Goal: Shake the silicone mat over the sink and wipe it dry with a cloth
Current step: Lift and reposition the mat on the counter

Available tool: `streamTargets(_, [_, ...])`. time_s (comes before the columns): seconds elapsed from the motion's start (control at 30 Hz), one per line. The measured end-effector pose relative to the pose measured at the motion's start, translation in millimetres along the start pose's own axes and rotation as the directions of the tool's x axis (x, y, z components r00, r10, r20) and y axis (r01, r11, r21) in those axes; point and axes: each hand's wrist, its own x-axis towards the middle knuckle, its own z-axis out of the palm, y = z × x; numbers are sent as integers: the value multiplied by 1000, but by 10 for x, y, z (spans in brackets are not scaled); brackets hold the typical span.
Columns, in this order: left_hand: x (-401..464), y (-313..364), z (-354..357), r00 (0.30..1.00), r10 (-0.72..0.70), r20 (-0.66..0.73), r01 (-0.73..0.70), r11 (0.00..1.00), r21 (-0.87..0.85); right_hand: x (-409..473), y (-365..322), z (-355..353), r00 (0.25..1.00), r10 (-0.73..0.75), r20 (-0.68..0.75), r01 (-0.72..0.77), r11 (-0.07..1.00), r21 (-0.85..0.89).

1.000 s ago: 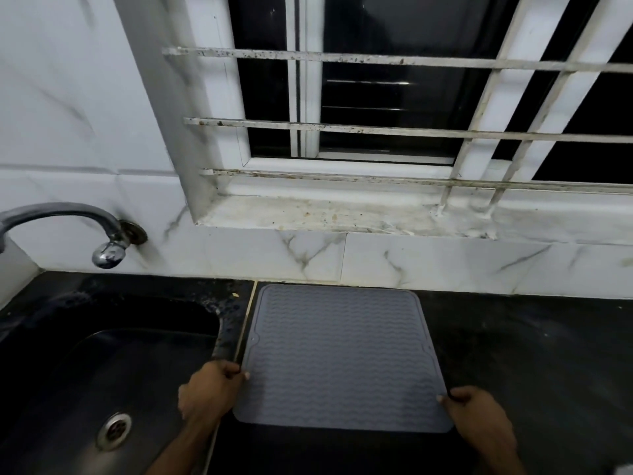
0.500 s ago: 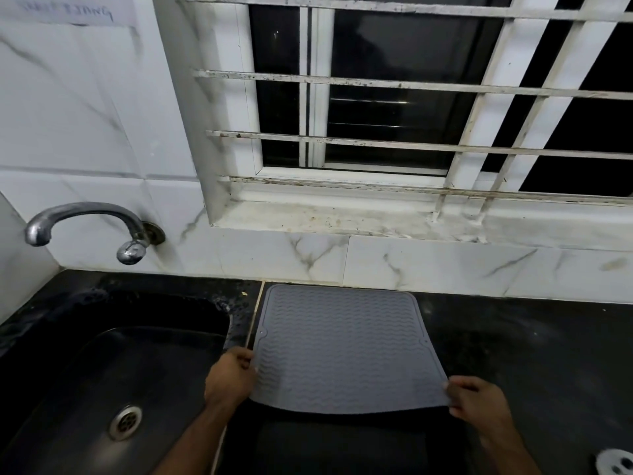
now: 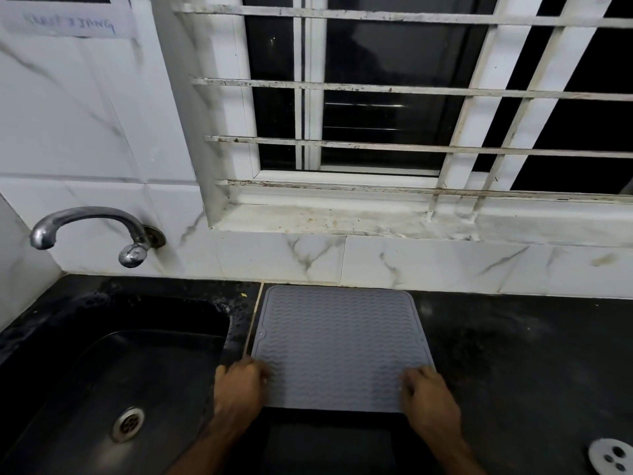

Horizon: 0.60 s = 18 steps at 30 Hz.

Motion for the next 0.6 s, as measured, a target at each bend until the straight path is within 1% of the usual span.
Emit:
streamTargets(0.07, [3,7,-6,1000,3,25,-2,999,-43,-8,-13,24,999,-15,44,16,1000,-9])
streamTargets(0.13, [19,-6,-27,1000,8,24,-7,999,-50,-12,10,34,999,-16,50,16,1000,-5])
streamTargets(0.37, [-115,37,-30,998,55,41,-58,996,66,-111,-3,83,999,-33,10,33,998,-44])
streamTargets(0.6, [-385,74,-42,990,122,65,-128,988,85,-268,-11,194,996,-37,76,45,994,-100])
